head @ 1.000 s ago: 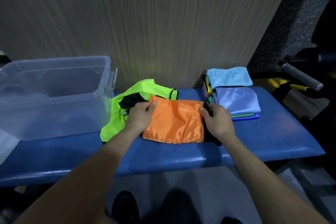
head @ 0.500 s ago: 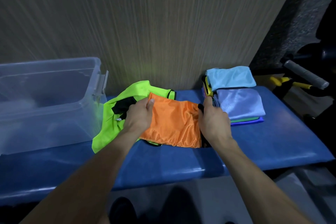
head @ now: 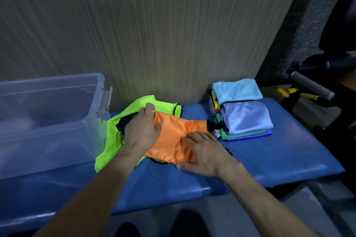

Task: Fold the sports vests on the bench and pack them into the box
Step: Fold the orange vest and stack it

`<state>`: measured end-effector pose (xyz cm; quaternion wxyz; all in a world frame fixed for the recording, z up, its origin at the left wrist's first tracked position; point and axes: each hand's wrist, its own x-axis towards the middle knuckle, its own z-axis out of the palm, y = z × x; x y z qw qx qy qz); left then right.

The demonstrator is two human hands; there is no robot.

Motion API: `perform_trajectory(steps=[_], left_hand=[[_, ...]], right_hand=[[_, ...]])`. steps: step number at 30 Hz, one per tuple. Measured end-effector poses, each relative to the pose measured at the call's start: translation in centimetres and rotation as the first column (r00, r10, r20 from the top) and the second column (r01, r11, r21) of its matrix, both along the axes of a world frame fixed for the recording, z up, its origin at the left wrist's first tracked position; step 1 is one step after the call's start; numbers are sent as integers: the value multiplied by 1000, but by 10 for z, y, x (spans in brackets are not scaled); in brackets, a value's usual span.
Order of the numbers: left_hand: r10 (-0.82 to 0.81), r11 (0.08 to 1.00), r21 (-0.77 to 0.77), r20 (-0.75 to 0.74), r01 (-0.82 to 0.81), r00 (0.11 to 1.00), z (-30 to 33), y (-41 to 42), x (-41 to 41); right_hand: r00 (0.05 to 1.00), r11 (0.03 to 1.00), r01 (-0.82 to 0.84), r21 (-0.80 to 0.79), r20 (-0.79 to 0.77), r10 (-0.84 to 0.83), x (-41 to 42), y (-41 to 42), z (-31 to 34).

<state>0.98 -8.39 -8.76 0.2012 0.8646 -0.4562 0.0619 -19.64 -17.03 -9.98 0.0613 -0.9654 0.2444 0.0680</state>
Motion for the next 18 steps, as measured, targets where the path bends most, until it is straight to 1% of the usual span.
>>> perform_trajectory(steps=[1,2,3,4,5,6,7,8,11,15,18], left_hand=[[-91,992,-86,65,96,994,6,5,-2],[-216,965,-137,68,223,974,9,10,-3],[-355,926,-139,5,352,935,10,17,-3],[-468,883,-61,-86,464,879,7,23,-4],[-531,832,87,-166,548,831,2,29,-4],[-549,766,248,-226,593,805,-4,34,-4],[-542,715,353,-266,604,797,-11,39,-1],[-533,701,377,-288,606,796,-15,43,2],[-543,760,232,-285,606,790,-22,47,14],[-567,761,213,-239,612,788,-33,50,22],[-570,758,193,-268,623,777,-36,54,27]], right_hand=[[1000,1000,-9,12,-8,9,-1,-1,1],[1000,1000,-15,25,-18,16,-2,-1,2],[1000,999,-17,38,-24,18,-2,-1,3],[1000,999,-13,46,-27,14,-3,-1,2],[1000,999,-8,46,-27,9,-4,-1,2],[1000,999,-2,40,-24,3,-4,-1,2],[1000,1000,4,28,-18,-3,-4,0,2],[1000,1000,15,8,-8,-14,-3,1,2],[997,995,76,-68,22,-75,-1,9,0],[988,977,152,-150,52,-145,-2,14,2],[985,972,167,-167,74,-156,-6,15,0]])
